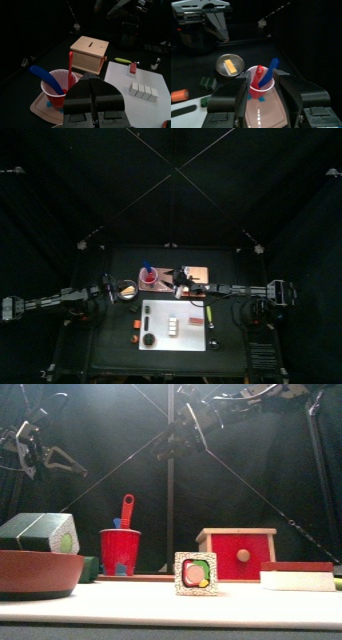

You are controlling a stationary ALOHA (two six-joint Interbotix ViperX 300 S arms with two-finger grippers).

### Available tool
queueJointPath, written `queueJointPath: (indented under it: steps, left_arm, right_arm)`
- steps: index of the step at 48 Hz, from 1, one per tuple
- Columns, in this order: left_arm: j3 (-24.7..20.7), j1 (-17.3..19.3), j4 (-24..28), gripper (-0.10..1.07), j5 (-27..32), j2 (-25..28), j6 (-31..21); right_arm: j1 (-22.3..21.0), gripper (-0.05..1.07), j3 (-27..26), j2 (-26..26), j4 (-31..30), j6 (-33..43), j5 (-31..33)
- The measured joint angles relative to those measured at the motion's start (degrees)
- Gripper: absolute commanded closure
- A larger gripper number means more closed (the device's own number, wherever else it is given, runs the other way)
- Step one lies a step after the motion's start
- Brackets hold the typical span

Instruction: Cut the white sushi roll

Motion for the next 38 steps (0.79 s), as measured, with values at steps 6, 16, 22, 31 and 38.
queueJointPath:
  steps: [6, 16, 22, 31, 38]
  left_arm:
    - [0.0, -0.1, 0.0, 0.97, 0.0, 0.1, 0.0]
    - [0.1, 0.0, 0.0, 0.97, 0.0, 0.0, -0.1]
    - [0.4, -0.1, 0.0, 0.97, 0.1, 0.0, 0.1]
    - [1.1, 0.3, 0.0, 0.97, 0.0, 0.0, 0.1]
    - [2.1, 0.6, 0.0, 0.97, 0.0, 0.0, 0.1]
  right_arm:
    - [0.4, 0.25, -3.2, 2.5, 5.4, -11.2, 5.5]
    - [-0.4, 0.25, -10.0, 7.4, 30.4, -38.1, 12.3]
    - [-2.1, 0.24, -14.4, 10.7, 47.9, -55.2, 16.7]
    - [-6.8, 0.10, -22.9, 16.1, 71.5, -76.8, 24.9]
    - [-9.8, -0.02, -30.3, 20.9, 83.7, -85.9, 32.3]
